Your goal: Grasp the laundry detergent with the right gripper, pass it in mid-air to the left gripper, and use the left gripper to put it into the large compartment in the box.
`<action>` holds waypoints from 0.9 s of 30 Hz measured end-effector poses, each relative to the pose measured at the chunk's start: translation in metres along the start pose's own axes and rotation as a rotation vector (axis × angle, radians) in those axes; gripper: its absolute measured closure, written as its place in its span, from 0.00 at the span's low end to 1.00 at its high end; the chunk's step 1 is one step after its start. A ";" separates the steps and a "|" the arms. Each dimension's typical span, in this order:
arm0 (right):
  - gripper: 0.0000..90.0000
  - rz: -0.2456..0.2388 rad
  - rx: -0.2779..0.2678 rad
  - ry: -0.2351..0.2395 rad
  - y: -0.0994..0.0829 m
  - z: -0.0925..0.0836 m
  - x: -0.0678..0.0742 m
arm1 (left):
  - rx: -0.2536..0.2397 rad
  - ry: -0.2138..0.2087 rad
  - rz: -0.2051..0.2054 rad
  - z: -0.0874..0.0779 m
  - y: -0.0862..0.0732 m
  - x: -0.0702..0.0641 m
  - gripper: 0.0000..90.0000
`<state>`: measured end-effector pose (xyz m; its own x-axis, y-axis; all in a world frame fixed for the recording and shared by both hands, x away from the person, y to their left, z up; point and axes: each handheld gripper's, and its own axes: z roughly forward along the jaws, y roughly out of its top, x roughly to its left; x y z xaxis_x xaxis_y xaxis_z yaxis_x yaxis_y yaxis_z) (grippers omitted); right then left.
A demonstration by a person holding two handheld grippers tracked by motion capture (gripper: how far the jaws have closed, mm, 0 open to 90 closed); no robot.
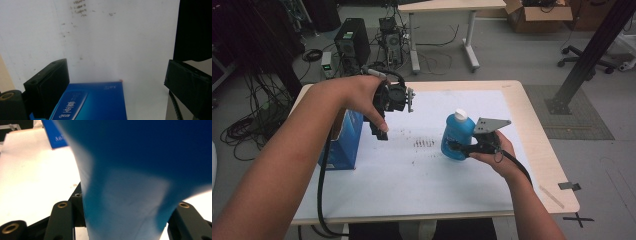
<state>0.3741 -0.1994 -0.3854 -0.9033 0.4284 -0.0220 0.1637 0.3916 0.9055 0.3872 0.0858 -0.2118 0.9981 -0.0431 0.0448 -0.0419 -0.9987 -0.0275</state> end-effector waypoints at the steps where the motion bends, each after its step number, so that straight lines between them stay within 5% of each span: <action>1: 0.51 -0.014 -0.002 0.009 0.008 -0.004 0.000 | 0.005 0.001 0.000 -0.001 0.000 0.000 0.07; 14: 0.50 -0.093 0.030 0.103 0.043 -0.021 0.003 | 0.002 0.004 -0.008 -0.011 0.003 -0.002 0.07; 27: 0.50 -0.152 0.064 0.278 0.045 -0.003 0.026 | -0.012 -0.009 0.020 -0.013 0.014 -0.007 0.07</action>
<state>0.3573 -0.1730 -0.3441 -0.9917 0.1252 -0.0305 0.0349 0.4887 0.8718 0.3796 0.0719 -0.1999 0.9974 -0.0631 0.0356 -0.0625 -0.9979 -0.0167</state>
